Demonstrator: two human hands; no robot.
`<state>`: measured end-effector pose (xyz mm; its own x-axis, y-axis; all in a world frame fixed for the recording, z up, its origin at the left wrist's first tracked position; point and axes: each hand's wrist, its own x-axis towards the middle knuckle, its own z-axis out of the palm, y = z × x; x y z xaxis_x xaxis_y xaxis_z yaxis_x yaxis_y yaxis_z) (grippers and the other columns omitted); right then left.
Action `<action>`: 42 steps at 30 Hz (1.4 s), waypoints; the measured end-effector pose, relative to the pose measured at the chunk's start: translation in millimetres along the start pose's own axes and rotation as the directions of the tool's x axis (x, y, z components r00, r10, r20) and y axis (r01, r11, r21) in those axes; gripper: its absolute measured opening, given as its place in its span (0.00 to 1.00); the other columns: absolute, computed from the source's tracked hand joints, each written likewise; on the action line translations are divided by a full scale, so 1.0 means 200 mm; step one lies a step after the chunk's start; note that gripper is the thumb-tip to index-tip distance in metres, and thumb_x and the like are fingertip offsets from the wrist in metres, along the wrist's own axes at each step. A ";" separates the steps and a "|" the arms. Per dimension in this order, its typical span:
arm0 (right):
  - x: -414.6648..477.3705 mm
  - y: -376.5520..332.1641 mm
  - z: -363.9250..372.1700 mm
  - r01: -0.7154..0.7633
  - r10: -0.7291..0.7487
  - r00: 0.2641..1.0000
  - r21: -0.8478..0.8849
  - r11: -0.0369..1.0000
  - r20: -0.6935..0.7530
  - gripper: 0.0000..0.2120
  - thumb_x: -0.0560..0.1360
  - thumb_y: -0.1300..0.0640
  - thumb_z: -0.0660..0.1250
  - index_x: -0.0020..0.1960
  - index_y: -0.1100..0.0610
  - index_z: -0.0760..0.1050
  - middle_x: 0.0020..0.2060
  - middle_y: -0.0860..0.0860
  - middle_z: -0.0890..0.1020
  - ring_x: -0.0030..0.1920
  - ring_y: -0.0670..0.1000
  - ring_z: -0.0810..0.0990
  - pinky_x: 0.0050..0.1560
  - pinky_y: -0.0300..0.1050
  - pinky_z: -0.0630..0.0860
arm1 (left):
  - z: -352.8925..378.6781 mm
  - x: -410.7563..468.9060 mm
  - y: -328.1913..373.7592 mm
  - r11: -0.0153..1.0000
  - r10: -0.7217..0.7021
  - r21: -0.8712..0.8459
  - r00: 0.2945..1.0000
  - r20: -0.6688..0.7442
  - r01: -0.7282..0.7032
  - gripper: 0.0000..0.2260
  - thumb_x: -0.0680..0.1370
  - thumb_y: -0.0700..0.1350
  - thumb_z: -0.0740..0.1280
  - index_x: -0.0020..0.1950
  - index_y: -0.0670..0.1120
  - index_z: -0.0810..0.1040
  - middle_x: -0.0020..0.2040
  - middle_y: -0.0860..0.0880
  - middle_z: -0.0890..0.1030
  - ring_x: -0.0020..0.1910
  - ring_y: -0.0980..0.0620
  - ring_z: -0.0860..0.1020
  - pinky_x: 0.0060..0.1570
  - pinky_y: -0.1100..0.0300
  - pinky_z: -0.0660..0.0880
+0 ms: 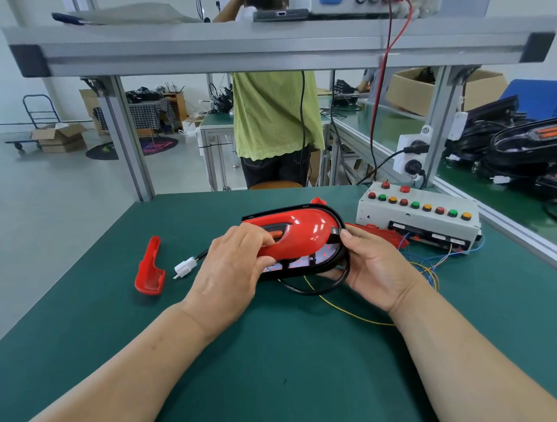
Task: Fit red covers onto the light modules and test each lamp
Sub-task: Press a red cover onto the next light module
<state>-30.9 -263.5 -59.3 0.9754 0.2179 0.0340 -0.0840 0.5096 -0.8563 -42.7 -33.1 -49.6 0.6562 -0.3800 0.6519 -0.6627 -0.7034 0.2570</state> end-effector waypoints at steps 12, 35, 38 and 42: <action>-0.01 0.00 0.00 -0.003 0.003 1.000 -0.013 1.000 -0.005 0.12 0.80 0.61 0.60 0.60 0.61 0.78 0.47 0.59 0.86 0.44 0.56 0.86 0.43 0.55 0.84 | 0.02 -0.01 -0.01 0.995 0.046 -0.090 0.998 0.053 -0.042 0.09 0.77 0.39 0.69 0.56 0.37 0.81 0.50 0.46 0.79 0.52 0.45 0.77 0.58 0.56 0.72; -0.01 0.08 0.08 0.062 -0.084 0.991 -0.200 0.978 -0.105 0.35 0.61 0.60 0.79 0.66 0.59 0.72 0.57 0.60 0.84 0.53 0.58 0.84 0.50 0.56 0.83 | 0.05 -0.02 0.03 0.972 -0.034 -0.231 0.998 0.059 0.047 0.05 0.76 0.36 0.72 0.51 0.38 0.82 0.46 0.49 0.77 0.49 0.51 0.74 0.56 0.59 0.72; 0.01 0.11 0.10 0.108 -0.157 0.966 -0.230 0.967 -0.204 0.38 0.55 0.52 0.81 0.63 0.57 0.74 0.52 0.56 0.86 0.49 0.54 0.86 0.46 0.51 0.83 | 0.05 -0.02 0.04 0.972 -0.039 -0.228 0.998 0.051 0.050 0.05 0.76 0.37 0.73 0.51 0.39 0.82 0.46 0.49 0.77 0.49 0.51 0.74 0.56 0.60 0.71; 0.02 0.13 0.11 0.143 -0.207 0.943 -0.245 0.959 -0.259 0.36 0.55 0.51 0.82 0.60 0.55 0.76 0.48 0.52 0.87 0.47 0.52 0.87 0.42 0.45 0.81 | 0.06 -0.02 0.06 0.971 -0.048 -0.231 0.998 0.028 0.053 0.06 0.75 0.36 0.73 0.51 0.38 0.83 0.46 0.49 0.78 0.50 0.51 0.74 0.57 0.62 0.71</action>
<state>-34.1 -231.7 -69.8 0.9904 -0.1156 0.0755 0.1087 0.3157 -0.9426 -47.8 -47.3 -58.5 0.6971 -0.3626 0.6185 -0.6923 -0.5648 0.4491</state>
